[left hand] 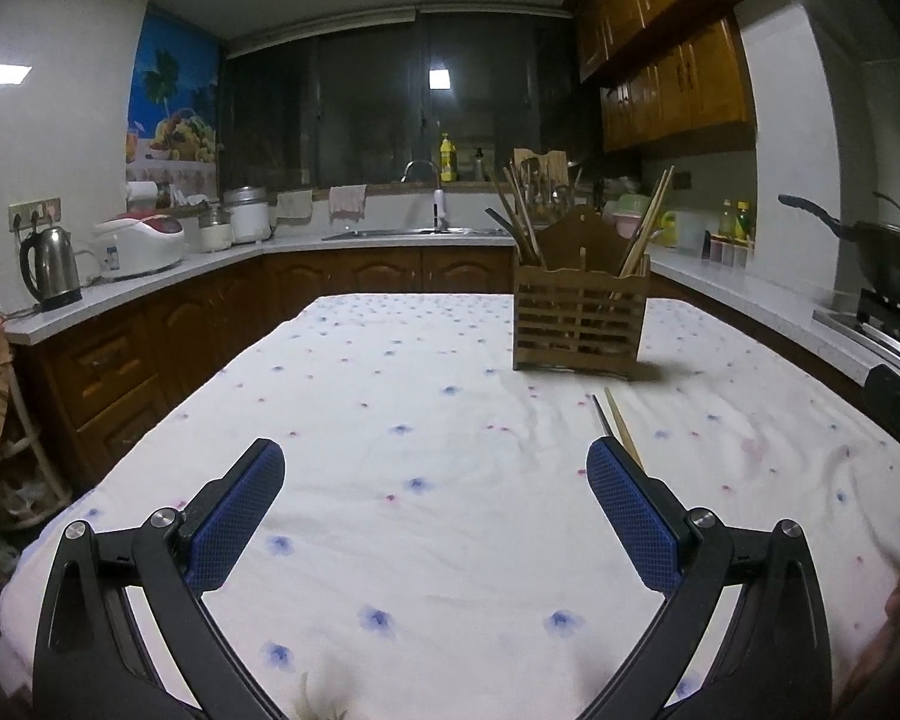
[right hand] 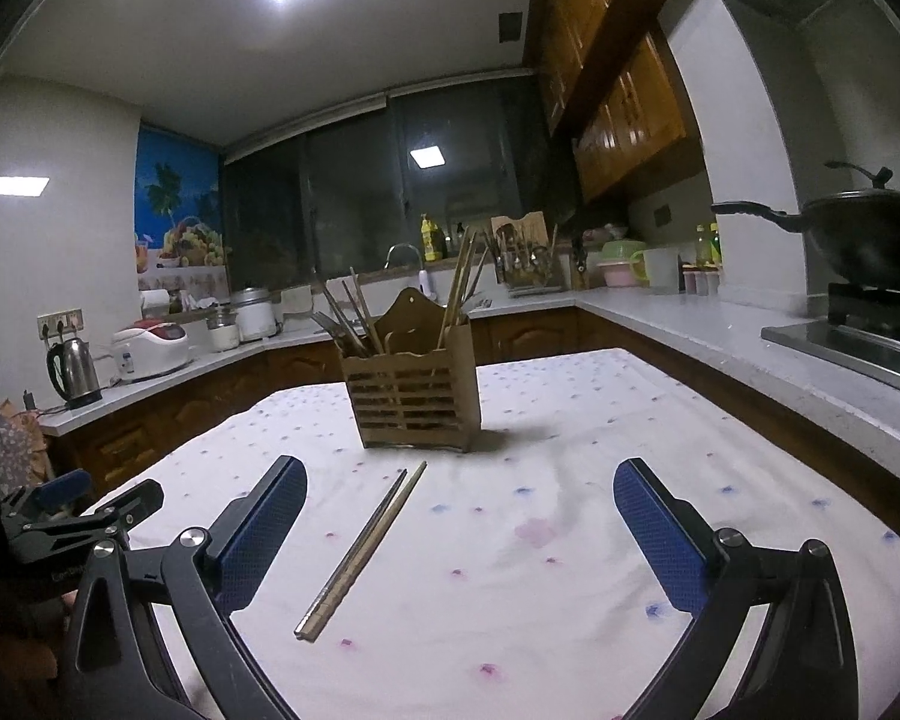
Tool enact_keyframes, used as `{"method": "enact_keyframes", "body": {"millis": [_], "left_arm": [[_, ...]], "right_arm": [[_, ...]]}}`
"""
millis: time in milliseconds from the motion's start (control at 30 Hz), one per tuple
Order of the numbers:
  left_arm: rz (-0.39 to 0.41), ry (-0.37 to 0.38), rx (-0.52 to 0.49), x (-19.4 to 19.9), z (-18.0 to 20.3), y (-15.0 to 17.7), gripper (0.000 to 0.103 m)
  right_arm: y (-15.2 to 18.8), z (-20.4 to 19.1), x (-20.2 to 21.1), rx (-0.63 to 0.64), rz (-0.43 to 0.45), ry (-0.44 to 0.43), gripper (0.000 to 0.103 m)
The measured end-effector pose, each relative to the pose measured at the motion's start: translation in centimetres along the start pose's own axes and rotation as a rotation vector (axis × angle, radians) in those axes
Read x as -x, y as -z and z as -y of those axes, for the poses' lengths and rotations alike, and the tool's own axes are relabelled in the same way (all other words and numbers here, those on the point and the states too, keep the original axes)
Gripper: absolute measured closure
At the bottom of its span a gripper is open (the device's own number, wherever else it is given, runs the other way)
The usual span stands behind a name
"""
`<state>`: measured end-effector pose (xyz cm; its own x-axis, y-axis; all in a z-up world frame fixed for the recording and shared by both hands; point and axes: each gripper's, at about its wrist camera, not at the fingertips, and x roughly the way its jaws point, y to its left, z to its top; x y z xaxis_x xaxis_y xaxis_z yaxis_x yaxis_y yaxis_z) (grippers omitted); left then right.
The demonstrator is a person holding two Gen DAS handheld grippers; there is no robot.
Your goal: Organize utensils
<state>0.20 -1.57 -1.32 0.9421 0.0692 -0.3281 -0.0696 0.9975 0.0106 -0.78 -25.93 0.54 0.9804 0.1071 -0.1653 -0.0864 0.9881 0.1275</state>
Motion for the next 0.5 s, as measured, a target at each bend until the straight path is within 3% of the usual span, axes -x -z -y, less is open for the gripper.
{"method": "enact_keyframes", "body": {"millis": [500], "left_arm": [[-0.007, 0.001, 0.009, 0.29, -0.23, 0.22, 0.000]], "right_arm": [[0.30, -0.15, 0.54, 0.006, 0.012, -0.002, 0.000]]}}
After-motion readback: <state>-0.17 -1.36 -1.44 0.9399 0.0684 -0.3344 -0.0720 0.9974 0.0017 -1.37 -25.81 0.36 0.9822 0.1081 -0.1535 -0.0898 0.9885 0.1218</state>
